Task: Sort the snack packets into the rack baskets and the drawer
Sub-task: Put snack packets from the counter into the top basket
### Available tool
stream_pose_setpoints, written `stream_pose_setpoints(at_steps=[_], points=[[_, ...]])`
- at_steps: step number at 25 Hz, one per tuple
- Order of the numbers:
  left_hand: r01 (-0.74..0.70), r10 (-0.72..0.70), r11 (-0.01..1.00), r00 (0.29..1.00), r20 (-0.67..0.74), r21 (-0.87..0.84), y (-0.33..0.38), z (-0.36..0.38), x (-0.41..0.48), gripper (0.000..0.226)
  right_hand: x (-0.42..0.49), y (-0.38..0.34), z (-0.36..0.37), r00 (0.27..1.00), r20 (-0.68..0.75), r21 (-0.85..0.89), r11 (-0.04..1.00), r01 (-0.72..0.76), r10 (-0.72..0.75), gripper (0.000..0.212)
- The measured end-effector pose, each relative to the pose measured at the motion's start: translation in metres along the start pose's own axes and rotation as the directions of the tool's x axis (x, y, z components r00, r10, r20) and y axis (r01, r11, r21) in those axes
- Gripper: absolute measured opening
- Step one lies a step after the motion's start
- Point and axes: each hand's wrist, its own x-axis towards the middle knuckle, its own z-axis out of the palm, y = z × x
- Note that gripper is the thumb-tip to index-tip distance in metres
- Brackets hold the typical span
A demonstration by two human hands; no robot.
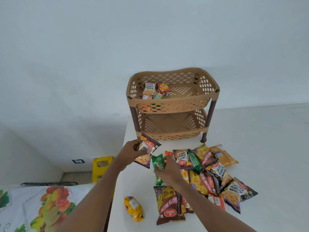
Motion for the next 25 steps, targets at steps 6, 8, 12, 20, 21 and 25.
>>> stream_pose_setpoints(at_steps=[6,8,12,20,21,25], points=[[-0.101,0.108,0.986,0.993,0.046,-0.133,0.129,0.005,0.017,0.036,0.011,-0.029,-0.079,0.940,-0.329,0.157,0.977,0.144,-0.086,0.043],[-0.138,0.153,0.950,0.988,0.034,-0.281,0.168,0.003,0.028,0.032,0.013,-0.044,-0.104,0.911,-0.399,0.208,0.957,0.204,-0.108,0.045],[-0.123,0.172,0.873,0.983,0.063,-0.472,0.230,-0.008,0.062,0.038,0.017,-0.075,-0.148,0.852,-0.496,0.249,0.912,0.326,-0.169,0.045],[-0.197,0.194,0.973,0.980,-0.041,-0.118,0.294,-0.025,0.161,0.038,0.041,-0.129,-0.212,0.773,-0.586,0.258,0.848,0.463,-0.244,0.052],[-0.207,0.206,0.978,0.976,-0.065,-0.008,0.297,-0.026,0.179,0.044,0.047,-0.132,-0.216,0.769,-0.589,0.254,0.846,0.468,-0.249,0.053],[-0.299,0.301,0.886,0.952,0.049,0.356,0.301,-0.023,0.251,0.043,0.083,-0.152,-0.239,0.711,-0.675,0.262,0.836,0.482,-0.198,0.052]])
